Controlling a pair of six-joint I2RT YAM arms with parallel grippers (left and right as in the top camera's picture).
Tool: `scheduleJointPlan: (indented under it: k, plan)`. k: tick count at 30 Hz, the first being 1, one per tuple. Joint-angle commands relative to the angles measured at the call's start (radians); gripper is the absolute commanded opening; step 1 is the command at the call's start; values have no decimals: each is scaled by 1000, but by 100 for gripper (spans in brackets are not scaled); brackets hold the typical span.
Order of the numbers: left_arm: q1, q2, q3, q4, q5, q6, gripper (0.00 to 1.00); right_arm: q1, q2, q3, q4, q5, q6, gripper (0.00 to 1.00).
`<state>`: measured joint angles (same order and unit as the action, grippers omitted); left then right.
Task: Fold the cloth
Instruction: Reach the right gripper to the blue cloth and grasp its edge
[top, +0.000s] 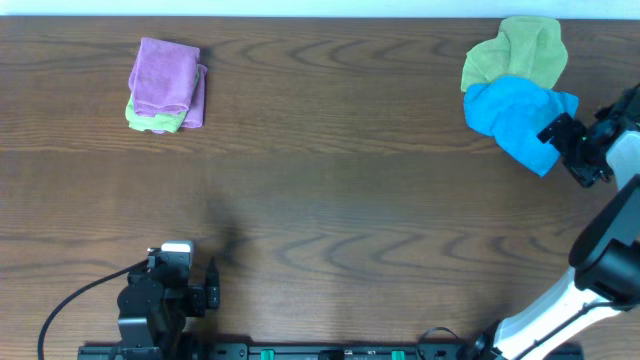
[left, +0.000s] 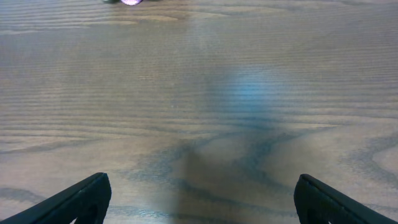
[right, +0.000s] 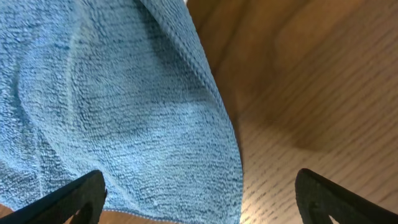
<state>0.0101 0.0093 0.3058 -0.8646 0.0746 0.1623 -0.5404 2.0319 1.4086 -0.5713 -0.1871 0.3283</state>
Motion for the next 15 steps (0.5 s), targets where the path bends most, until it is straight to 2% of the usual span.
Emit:
scheduleJointPlan:
  k: [1, 15]
  plan:
    - [-5, -5, -2, -2, -7, 17, 95, -4, 22, -3, 7, 0, -15, 93]
    - [-5, -5, -2, -2, -7, 18, 95, -2, 53, -3, 64, -14, -27, 75]
